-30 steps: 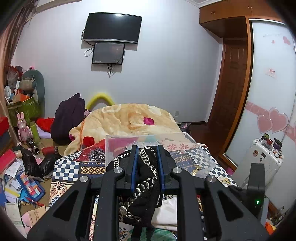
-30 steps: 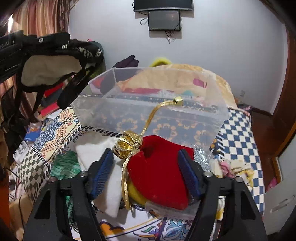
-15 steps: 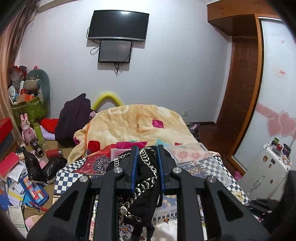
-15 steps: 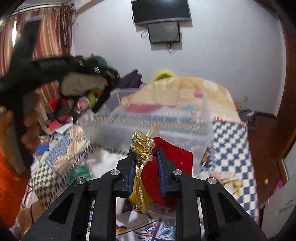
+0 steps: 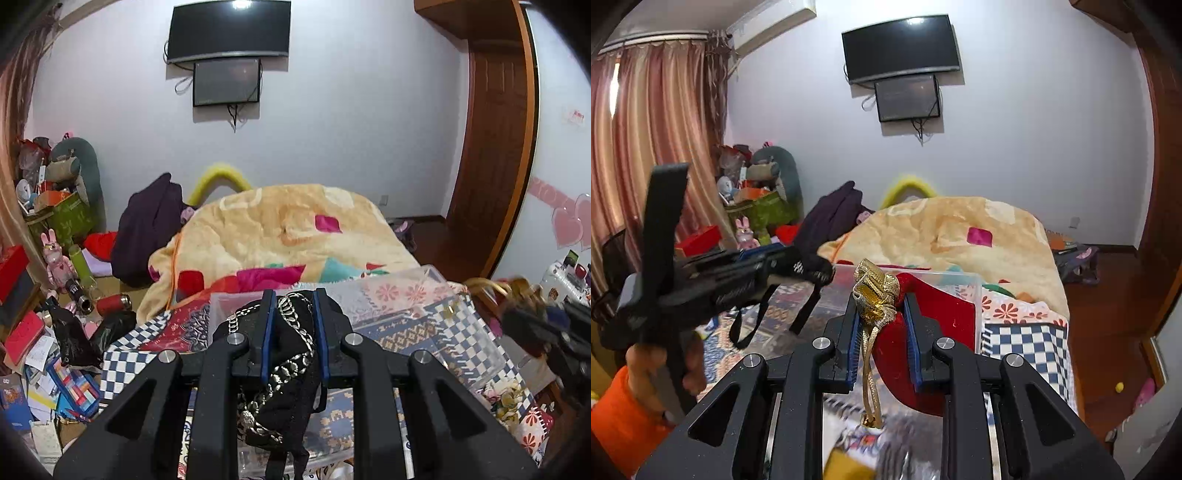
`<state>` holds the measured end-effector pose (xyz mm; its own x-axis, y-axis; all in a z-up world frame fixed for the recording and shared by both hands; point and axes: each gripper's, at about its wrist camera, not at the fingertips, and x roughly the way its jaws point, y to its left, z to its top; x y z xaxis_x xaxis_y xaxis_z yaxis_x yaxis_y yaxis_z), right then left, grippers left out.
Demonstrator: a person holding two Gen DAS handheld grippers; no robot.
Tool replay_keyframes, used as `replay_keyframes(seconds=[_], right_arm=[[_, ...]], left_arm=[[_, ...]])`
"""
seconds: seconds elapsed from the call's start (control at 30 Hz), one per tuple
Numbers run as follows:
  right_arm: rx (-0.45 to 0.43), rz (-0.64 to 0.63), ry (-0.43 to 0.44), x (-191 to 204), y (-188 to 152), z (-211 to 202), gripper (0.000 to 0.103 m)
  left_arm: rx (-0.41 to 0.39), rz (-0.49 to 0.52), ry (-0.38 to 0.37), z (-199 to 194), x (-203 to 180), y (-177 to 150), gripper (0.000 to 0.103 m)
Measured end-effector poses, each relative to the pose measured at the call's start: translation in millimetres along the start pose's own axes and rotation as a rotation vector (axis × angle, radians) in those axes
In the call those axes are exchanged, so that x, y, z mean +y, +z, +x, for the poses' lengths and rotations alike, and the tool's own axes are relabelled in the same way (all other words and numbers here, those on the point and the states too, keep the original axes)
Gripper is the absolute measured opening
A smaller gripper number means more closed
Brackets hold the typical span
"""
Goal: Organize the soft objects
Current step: 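Carry the black cap with the left tool while the right tool carries the red pouch over the box, then open the left tool over the box while the right tool releases the red pouch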
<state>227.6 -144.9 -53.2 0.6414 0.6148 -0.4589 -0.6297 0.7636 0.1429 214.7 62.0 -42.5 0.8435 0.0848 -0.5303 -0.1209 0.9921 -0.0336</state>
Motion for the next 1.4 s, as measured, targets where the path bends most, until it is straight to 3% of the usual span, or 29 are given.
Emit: replay_keyframes(seconds=[0.5,0.57,0.63,0.87,1.23,1.4], right_arm=[[0.292,-0.037,-0.005,-0.6,-16.5,81.4,0.021],[0.309,-0.034,0.003,0.0,-19.5,80.7,0.021],[0.318,-0.033,0.012,-0.9,-19.7,78.9,0.023],[0.268,-0.07,0.003,2.8,-16.3,54.4,0.046],[0.095,-0.052,-0.017,5.3,-18.3,-5.3,0.077],[0.062,-0.043,-0.043,4.5,-35.7,-22.8,0.079]], left_arm=[[0.133,0.062,-0.052,32.6,-14.7,-25.7,0.02],[0.144,0.073,-0.055,33.3,-17.9,-28.3,0.025],[0.146,0.08,-0.054,32.0,-19.5,-31.0,0.035],[0.133,0.035,-0.078,16.2,-10.4,-32.9,0.042],[-0.016,0.046,-0.081,-54.7,-11.6,-42.6,0.08],[-0.036,0.045,-0.092,-71.1,-14.9,-59.6,0.09]])
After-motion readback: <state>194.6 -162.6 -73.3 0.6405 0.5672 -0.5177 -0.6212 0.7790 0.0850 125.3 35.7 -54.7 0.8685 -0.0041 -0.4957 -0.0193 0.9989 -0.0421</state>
